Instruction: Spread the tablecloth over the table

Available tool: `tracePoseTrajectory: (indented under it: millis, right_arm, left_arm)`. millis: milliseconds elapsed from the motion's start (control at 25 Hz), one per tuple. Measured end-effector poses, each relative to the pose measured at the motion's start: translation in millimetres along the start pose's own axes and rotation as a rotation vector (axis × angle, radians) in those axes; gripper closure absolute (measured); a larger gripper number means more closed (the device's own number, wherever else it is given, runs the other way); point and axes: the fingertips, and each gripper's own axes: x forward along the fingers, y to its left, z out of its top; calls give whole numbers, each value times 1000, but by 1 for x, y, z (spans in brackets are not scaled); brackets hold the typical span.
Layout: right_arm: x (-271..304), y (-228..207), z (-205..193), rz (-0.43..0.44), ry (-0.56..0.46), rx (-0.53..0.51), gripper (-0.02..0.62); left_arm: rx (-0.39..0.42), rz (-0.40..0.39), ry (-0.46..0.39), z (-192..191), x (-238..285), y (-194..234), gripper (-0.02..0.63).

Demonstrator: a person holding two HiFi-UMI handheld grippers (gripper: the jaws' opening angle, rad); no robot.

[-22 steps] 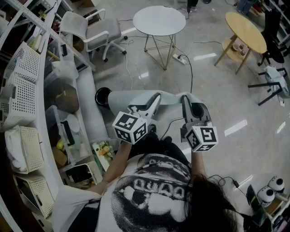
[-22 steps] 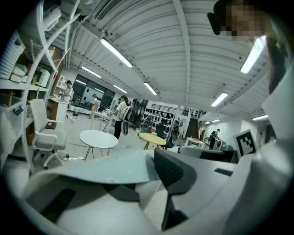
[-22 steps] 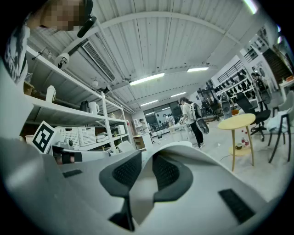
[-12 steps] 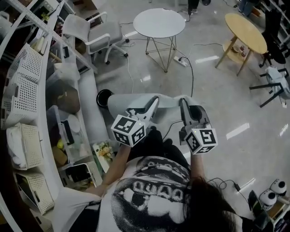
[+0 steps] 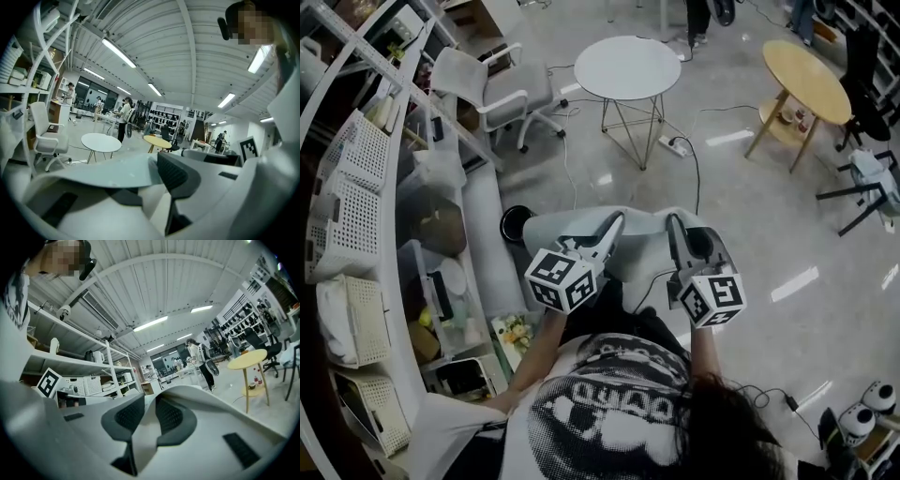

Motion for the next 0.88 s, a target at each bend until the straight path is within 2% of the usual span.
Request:
tracePoseTrajectory:
  millis: [320,640,880]
  right_arm:
    - [80,-9,-1,-9,25,6,522]
    - [195,-7,-2,-39,58,43,522]
    - [264,-6,-2,-50,80,74,522]
  left_arm:
    - [-18,-3,9,17,37,69,512]
    - [-16,-17,30,53,78,175,512]
    - [18,-19,42,76,101,237,512]
